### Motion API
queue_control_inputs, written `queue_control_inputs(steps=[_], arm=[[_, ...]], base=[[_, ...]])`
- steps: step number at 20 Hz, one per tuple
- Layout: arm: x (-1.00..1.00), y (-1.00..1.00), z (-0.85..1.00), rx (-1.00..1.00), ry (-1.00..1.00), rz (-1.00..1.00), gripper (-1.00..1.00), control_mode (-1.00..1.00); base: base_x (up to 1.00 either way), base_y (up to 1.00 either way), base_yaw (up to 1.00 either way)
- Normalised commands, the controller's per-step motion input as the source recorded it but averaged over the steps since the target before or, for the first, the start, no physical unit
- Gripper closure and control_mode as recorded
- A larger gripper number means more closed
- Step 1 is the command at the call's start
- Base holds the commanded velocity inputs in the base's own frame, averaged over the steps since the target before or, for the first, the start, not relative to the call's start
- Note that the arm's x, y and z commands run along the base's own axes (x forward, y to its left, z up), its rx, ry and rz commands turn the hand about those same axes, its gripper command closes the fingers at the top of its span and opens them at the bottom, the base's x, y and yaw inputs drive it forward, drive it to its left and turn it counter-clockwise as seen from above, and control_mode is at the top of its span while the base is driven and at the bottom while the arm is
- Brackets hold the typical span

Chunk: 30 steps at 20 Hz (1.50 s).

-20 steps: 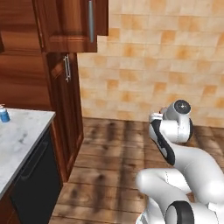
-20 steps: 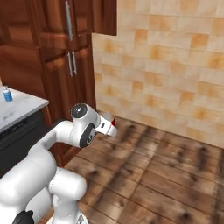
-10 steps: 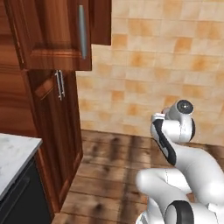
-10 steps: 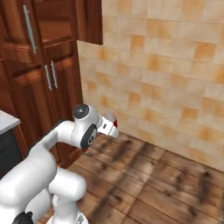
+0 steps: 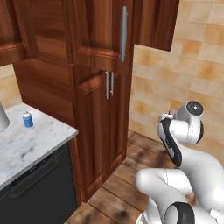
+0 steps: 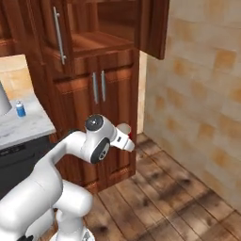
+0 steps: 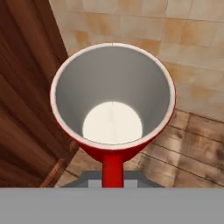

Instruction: Move the mug from next to the sink to the open cabinet. Then, move the bowl with the broccoli to the fridge to clear the area for faucet cleaning.

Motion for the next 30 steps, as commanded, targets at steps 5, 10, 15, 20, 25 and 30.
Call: queue_control_inputs(steps=[5, 10, 15, 20, 25, 30], arm=[[0.00, 0.00, 0.00, 0.00, 0.00, 0.00, 1.00, 1.00], [0.00, 0.00, 0.00, 0.00, 0.00, 0.00, 1.00, 1.00], [0.00, 0.00, 0.00, 0.00, 0.00, 0.00, 1.00, 1.00], [0.00, 0.00, 0.00, 0.00, 0.00, 0.00, 1.00, 1.00], [0.00, 0.00, 0.00, 0.00, 0.00, 0.00, 1.00, 1.00], [0.00, 0.00, 0.00, 0.00, 0.00, 0.00, 1.00, 1.00]], base=[[0.23, -0.42, 0.70], [0.30, -0.68, 0.57], [0.36, -0.86, 0.45], [0.35, -0.87, 0.42], [0.03, -0.65, 0.55], [0.00, -0.33, 0.57]])
